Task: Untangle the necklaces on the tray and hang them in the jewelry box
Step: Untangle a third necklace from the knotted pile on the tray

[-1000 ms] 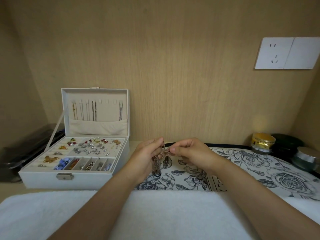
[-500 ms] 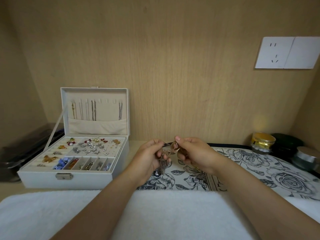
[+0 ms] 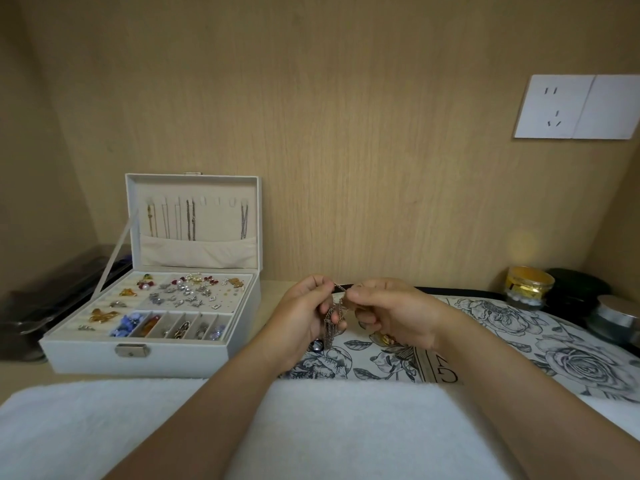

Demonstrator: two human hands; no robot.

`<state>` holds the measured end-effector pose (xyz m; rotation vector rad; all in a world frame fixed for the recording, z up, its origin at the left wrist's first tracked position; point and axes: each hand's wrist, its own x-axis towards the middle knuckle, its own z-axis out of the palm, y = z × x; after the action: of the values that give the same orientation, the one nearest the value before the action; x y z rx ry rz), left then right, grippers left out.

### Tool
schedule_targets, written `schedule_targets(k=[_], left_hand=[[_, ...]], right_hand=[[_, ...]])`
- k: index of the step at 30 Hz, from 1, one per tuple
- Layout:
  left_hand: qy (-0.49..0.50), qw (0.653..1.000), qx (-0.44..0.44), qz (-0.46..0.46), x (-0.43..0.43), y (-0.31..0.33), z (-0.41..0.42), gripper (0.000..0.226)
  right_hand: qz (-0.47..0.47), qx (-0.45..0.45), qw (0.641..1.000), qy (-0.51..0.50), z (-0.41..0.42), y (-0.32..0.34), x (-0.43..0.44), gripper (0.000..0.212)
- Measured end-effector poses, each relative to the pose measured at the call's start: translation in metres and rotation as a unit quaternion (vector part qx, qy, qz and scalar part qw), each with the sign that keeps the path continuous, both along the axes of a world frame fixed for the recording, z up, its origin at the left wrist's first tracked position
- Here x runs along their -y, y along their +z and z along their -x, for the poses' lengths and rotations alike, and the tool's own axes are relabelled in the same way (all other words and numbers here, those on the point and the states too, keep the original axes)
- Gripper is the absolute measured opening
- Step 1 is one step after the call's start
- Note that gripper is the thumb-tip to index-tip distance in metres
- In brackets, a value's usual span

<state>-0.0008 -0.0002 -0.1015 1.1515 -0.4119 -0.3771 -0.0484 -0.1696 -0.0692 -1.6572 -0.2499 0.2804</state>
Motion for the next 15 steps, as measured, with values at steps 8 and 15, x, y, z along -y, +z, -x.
schedule_targets(k=[8,15], left_hand=[[0.052,0.989,0.063,-0.121,0.005,-0.003,-0.001,0.022],[0.127,0.986,0.013,-0.108,0.011,0.002,0.001,0.023]], right_hand=[[0.347,0.152,0.88,-0.286,-0.012,-0.014,0.0,0.015],[0.358,0.158,0.846,-0.362,-0.018,-0.017,0.005,0.013]])
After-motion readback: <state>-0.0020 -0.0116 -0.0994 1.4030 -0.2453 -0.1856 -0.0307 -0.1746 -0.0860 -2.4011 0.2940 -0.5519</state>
